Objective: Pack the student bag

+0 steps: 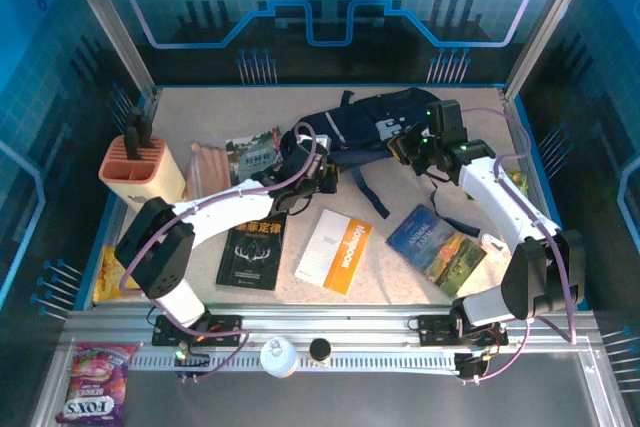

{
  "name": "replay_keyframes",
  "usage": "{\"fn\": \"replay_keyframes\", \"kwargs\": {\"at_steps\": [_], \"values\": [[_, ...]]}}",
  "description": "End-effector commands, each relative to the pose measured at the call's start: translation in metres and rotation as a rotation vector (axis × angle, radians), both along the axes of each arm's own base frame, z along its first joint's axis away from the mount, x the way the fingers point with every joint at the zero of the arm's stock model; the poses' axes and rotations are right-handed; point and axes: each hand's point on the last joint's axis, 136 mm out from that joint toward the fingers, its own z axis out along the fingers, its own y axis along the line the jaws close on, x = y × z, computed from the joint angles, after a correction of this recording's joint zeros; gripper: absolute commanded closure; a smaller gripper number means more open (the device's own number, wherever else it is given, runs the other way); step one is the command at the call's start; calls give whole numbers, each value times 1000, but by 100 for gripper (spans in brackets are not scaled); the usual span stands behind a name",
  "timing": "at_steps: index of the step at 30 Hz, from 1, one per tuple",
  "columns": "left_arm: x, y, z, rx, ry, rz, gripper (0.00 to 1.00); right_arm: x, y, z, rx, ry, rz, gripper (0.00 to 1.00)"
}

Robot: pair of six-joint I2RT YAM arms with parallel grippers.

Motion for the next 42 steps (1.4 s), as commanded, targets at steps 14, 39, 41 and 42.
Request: {"fn": "replay_keyframes", "kwargs": {"at_steps": [14,39,41,42], "values": [[16,-3,-10,-20,-38,-49,79,4,9,30,38,-81,43,100],[5,26,-35,-22,44,-128,100,49,-84,-56,-215,-107,56,98],[6,17,-37,-23,62,-165,100,48,-92,-69,-209,-81,50,87],[5,13,-37,-20,72,-181,100,45,-96,-72,-205,-73,43,74]]}}
